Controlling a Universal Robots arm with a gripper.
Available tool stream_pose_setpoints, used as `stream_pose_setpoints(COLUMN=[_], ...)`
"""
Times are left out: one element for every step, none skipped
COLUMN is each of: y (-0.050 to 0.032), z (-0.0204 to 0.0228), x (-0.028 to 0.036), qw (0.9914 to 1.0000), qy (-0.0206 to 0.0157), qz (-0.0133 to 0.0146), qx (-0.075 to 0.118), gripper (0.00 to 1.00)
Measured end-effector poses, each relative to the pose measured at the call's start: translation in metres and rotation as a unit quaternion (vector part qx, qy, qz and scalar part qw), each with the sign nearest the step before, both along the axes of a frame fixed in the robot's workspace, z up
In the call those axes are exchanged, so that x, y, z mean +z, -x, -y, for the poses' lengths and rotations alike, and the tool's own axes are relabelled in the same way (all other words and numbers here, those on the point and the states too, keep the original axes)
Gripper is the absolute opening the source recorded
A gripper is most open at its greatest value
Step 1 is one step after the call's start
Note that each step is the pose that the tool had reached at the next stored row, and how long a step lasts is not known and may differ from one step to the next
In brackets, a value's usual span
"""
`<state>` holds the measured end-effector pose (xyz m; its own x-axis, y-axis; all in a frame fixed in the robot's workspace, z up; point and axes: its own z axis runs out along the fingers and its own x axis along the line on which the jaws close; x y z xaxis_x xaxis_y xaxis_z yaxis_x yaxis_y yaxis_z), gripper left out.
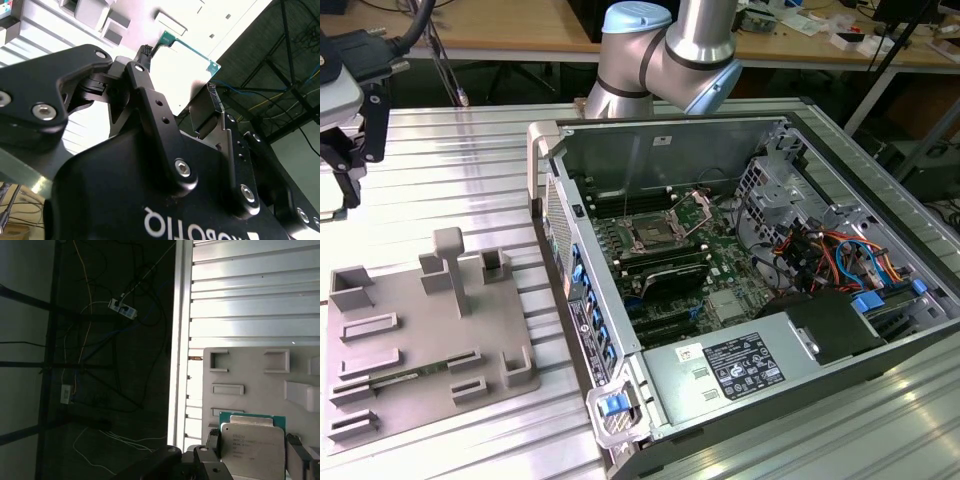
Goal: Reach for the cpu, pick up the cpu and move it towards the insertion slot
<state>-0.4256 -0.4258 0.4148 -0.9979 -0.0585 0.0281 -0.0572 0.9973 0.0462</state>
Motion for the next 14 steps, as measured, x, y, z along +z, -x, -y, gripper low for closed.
stream_pose_setpoints(y=[-0.0001, -0.0001, -0.0001, -0.0001, -0.0001, -0.0001, -0.0001, -0.0001, -0.0001, -0.0001, -0.0001, -0.0001, -0.0001, -0.0002], z=[0.0, 0.0, 0.0, 0.0, 0.0, 0.0, 0.0, 0.0, 0.0, 0.0, 0.0, 0.0, 0.0, 0.0], x=[0.0, 0.0004, 0.0017, 0.0025, 0.0033, 0.0041, 0.005, 0.0061, 0.0072, 0.0093, 0.0105, 0.0117, 0.0127, 0.0134], qw=[1.0, 1.0, 1.0, 1.0, 1.0, 1.0, 1.0, 1.0, 1.0, 1.0, 1.0, 1.0, 1.0, 1.0], qy=[0.0, -0.0001, 0.0, 0.0, 0.0, 0.0, 0.0, 0.0, 0.0, 0.0, 0.0, 0.0, 0.0, 0.0], qz=[0.0001, 0.0001, 0.0, 0.0, 0.0, 0.0, 0.0, 0.0, 0.0, 0.0, 0.0001, 0.0001, 0.0001, 0.0001], qx=[0.0, 0.0, 0.0, 0.0, 0.0, 0.0, 0.0, 0.0, 0.0, 0.0, 0.0, 0.0, 0.0, 0.0], gripper=[0.55, 0.55, 0.55, 0.55, 0.55, 0.55, 0.55, 0.55, 0.55, 0.55, 0.55, 0.55, 0.55, 0.55])
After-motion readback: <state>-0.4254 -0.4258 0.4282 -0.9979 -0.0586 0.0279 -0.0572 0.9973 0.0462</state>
